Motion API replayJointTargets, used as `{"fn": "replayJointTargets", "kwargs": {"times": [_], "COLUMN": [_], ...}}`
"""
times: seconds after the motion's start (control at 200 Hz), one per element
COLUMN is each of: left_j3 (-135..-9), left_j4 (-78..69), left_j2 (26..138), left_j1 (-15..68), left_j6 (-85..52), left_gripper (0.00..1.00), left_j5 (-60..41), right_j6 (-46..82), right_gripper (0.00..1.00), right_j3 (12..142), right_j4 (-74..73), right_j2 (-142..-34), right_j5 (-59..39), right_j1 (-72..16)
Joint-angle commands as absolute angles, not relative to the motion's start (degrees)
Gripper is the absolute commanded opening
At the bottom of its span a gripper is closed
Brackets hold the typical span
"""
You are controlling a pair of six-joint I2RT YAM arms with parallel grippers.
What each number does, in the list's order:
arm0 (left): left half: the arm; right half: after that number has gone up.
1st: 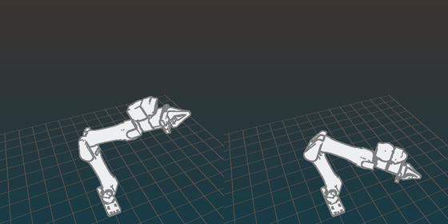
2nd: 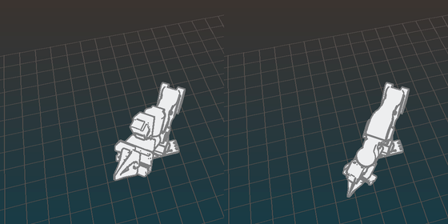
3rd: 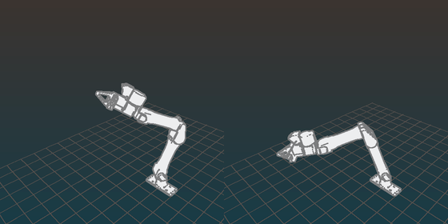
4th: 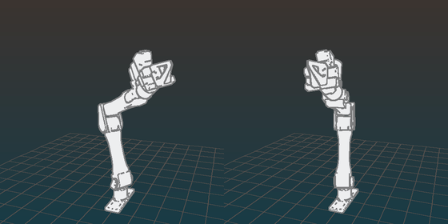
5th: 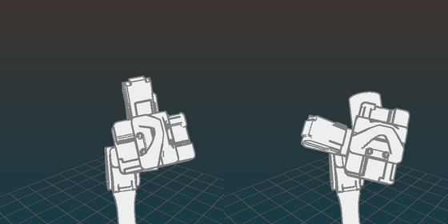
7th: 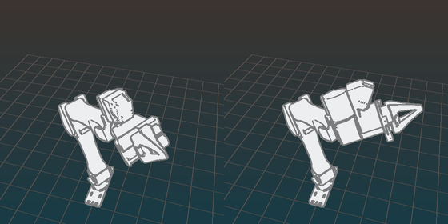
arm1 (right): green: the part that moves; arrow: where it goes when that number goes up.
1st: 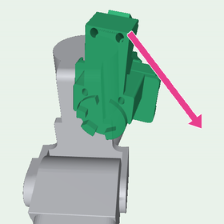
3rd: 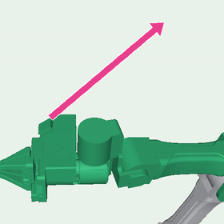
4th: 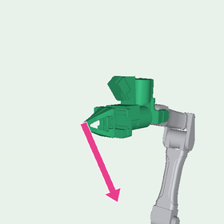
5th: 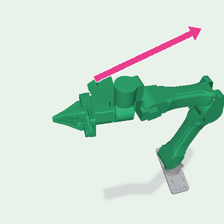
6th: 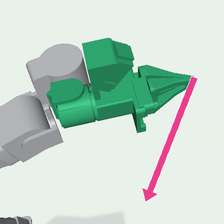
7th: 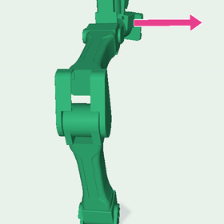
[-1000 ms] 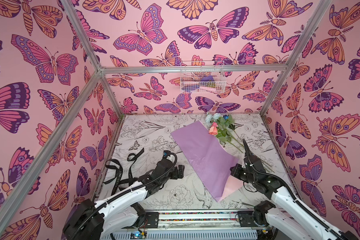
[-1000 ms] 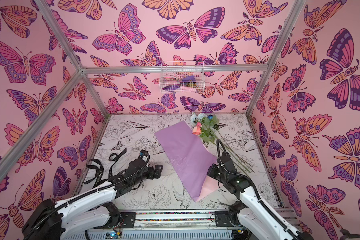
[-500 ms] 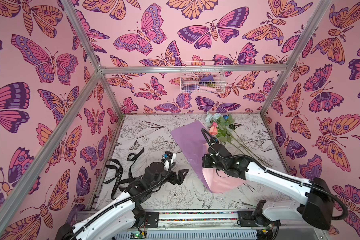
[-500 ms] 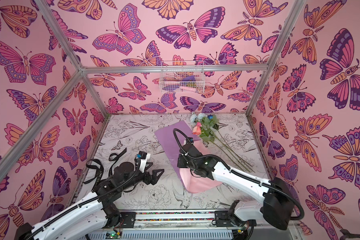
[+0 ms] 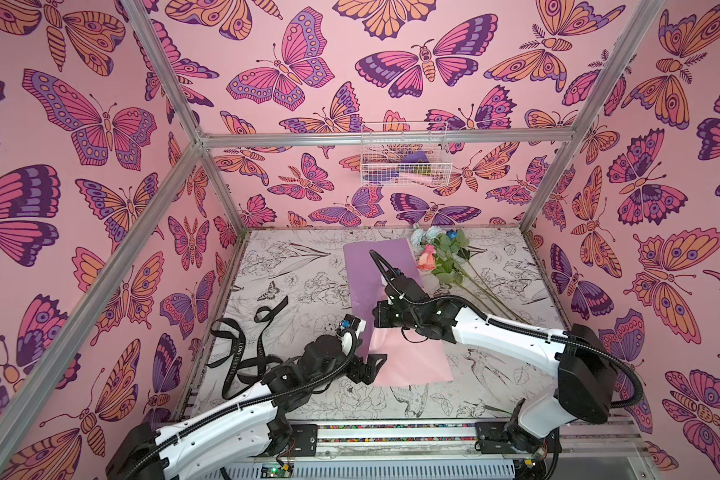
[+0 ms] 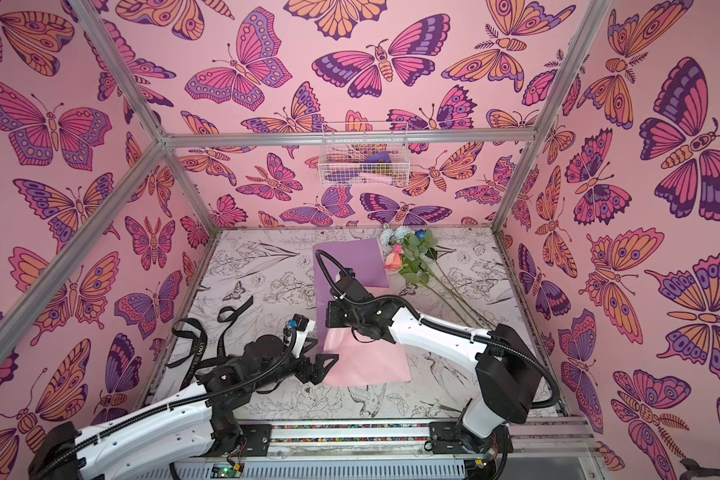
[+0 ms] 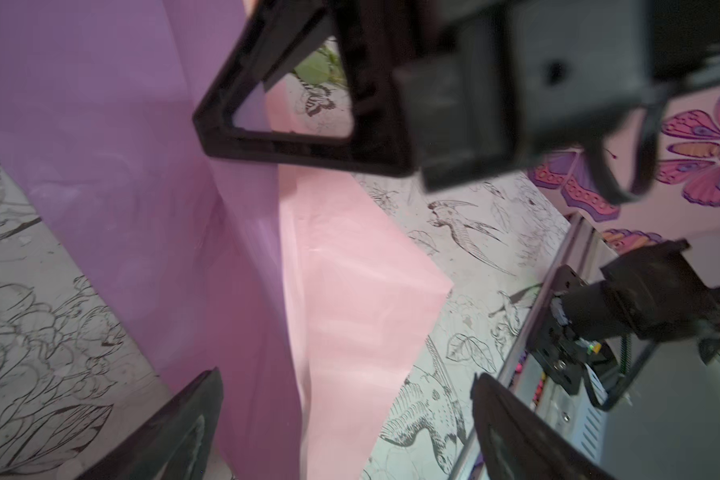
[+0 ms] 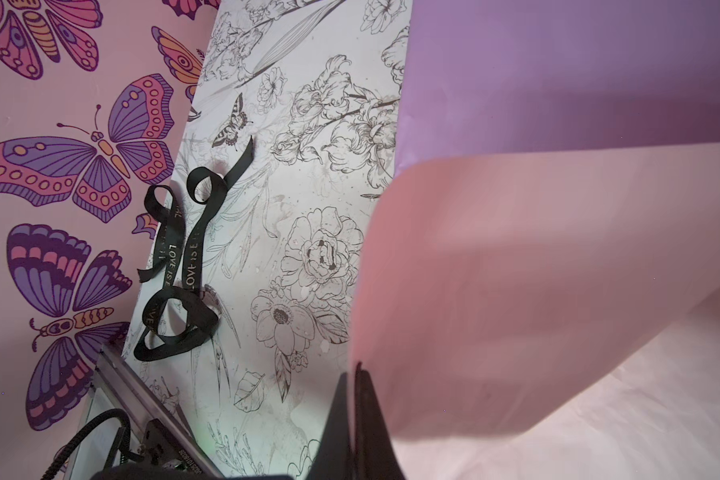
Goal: Tie the bouquet of fake flowers
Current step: 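Grasp the paper corner with the right gripper and lift it toward the left gripper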
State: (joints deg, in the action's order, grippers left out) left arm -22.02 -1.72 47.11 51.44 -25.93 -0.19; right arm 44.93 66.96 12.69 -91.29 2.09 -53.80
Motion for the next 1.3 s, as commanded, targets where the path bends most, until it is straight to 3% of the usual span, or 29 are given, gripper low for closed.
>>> {"fn": "replayJointTargets", "kwargs": {"times": [0.0,0.165,0.376,0.456,0.481,0.626,0.666,0.721,0.786,0.856,1.077,1.207,1.297], "left_j3": [-20.23,-19.78,-20.10,-20.21,-20.38,-20.66,-20.27,-19.58,-19.42,-16.57,-12.60,-11.17,-10.68], "left_j4": [-4.11,-7.25,-14.47,-16.86,-17.25,-18.03,-18.21,-18.64,-18.98,-19.46,-20.56,-20.57,-20.57], "left_j2": [48.11,49.94,55.57,58.02,58.71,61.06,60.98,60.53,59.67,58.39,53.43,50.40,48.70], "left_j1": [51.65,51.65,51.68,51.68,51.64,51.68,51.66,51.57,51.44,51.22,50.62,50.15,49.84], "left_j6": [-29.17,-27.92,-26.50,-26.19,-26.19,-27.27,-28.04,-28.51,-29.14,-30.14,-33.90,-35.58,-36.41], "left_gripper": [0.90,0.76,0.74,0.67,0.62,0.10,0.00,0.00,0.00,0.00,0.00,0.00,0.00], "left_j5": [9.12,10.52,7.90,8.24,8.49,10.16,10.92,11.25,11.83,12.75,16.64,17.97,18.37], "right_j6": [44.56,44.47,44.47,44.40,44.49,44.32,43.89,42.57,41.26,40.07,41.14,44.56,47.06], "right_gripper": [0.00,0.00,0.00,0.00,0.00,0.00,0.02,0.12,0.34,0.45,0.58,0.57,0.50], "right_j3": [68.84,68.60,68.74,68.84,68.83,68.65,68.60,68.72,68.45,67.53,63.63,59.68,56.34], "right_j4": [12.16,12.28,12.10,12.21,12.21,13.08,13.93,15.52,17.79,18.97,25.46,29.03,30.17], "right_j2": [-91.66,-90.85,-90.44,-90.48,-90.50,-88.04,-87.31,-85.95,-83.35,-80.13,-68.94,-64.83,-65.26], "right_j5": [1.46,1.28,0.91,0.64,0.57,0.89,1.18,2.64,5.87,9.21,20.11,22.22,19.42], "right_j1": [-54.58,-54.84,-55.22,-55.54,-55.58,-55.77,-55.72,-55.68,-55.71,-55.55,-53.36,-50.32,-47.80]}}
